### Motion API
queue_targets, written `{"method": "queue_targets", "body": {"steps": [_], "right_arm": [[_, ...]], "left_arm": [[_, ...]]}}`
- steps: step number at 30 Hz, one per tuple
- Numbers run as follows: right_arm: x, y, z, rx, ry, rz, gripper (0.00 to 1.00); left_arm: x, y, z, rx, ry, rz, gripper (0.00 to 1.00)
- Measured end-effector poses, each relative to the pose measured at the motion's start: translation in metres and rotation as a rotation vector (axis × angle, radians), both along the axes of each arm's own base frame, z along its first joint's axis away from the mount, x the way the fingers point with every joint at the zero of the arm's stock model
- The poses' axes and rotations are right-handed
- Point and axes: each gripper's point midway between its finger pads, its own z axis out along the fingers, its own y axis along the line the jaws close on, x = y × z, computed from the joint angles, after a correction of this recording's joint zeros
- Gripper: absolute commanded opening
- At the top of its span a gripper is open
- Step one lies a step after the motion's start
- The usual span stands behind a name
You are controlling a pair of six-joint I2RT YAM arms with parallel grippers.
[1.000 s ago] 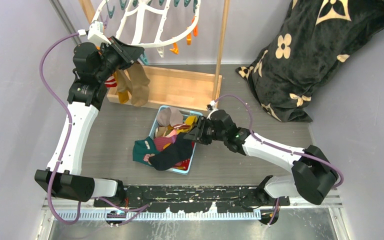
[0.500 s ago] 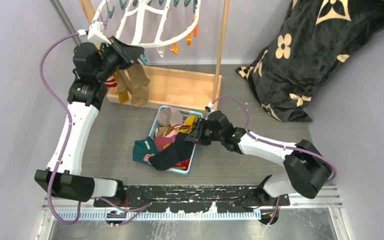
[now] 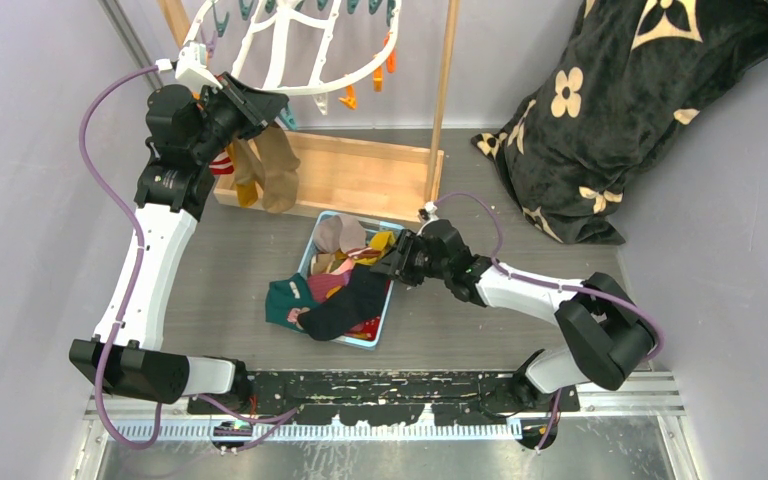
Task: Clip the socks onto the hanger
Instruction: Pick up the sock from the bin.
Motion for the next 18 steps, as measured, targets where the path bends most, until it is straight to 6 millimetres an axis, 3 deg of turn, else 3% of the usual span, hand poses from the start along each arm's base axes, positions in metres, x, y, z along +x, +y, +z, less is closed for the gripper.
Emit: {"method": "queue_targets", "body": {"steps": [14, 18], "right_arm": [[0.002, 0.010, 0.001, 0.069, 0.032, 0.008, 0.01], [-0.004, 0.011, 0.012, 0.087, 0.017, 0.045, 0.01]], "left_arm": [[0.000, 0.000, 0.000, 0.000, 0.000, 0.000, 0.00], [0.000, 0.000, 0.000, 0.000, 0.000, 0.000, 0.00]]}}
